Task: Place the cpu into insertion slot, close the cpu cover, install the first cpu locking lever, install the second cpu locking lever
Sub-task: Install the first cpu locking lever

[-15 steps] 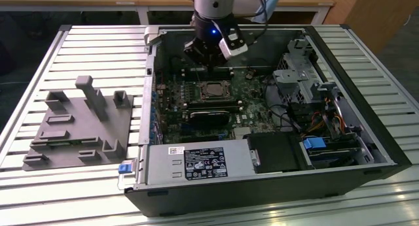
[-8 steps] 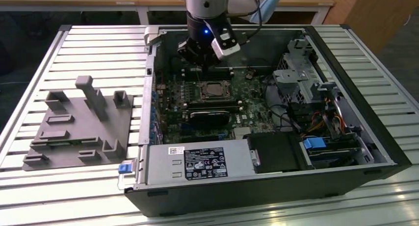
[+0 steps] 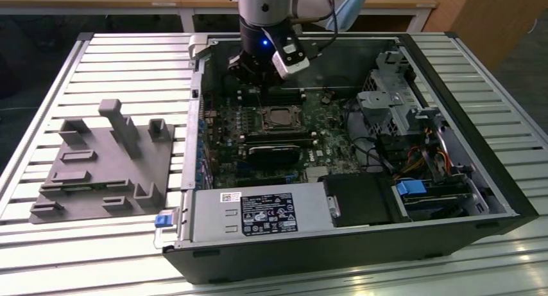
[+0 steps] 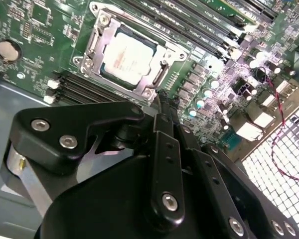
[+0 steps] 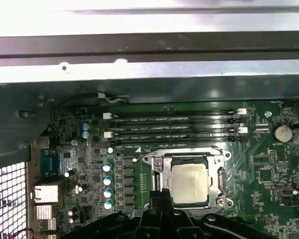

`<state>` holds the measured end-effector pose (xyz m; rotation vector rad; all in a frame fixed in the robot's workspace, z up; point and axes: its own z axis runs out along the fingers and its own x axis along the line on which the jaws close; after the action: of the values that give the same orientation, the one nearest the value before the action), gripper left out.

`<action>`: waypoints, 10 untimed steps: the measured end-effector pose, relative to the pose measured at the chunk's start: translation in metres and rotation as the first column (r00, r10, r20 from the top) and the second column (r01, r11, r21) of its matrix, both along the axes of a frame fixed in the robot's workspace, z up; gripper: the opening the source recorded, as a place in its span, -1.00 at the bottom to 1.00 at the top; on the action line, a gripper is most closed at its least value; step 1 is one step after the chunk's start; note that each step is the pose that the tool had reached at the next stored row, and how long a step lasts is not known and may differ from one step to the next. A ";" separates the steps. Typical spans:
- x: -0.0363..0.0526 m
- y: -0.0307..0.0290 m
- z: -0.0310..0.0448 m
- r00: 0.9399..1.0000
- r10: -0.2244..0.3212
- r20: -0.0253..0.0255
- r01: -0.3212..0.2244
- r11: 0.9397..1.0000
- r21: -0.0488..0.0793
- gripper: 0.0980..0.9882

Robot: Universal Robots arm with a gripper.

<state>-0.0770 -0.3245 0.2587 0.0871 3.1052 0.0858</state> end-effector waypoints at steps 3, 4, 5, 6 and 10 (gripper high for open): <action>-0.0030 0.0008 -0.0014 1.000 0.004 0.000 -0.004 1.000 0.000 -0.98; -0.0047 0.0012 -0.0017 1.000 0.005 0.000 -0.005 1.000 0.000 -0.98; -0.0059 0.0017 -0.0018 1.000 0.006 0.000 -0.006 1.000 0.000 -0.98; -0.0072 0.0024 -0.0020 1.000 0.007 0.000 -0.007 1.000 0.000 -0.98; -0.0094 0.0033 -0.0026 1.000 0.008 0.000 -0.008 1.000 0.002 -0.98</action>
<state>-0.0864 -0.3212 0.2562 0.0755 3.1057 0.0887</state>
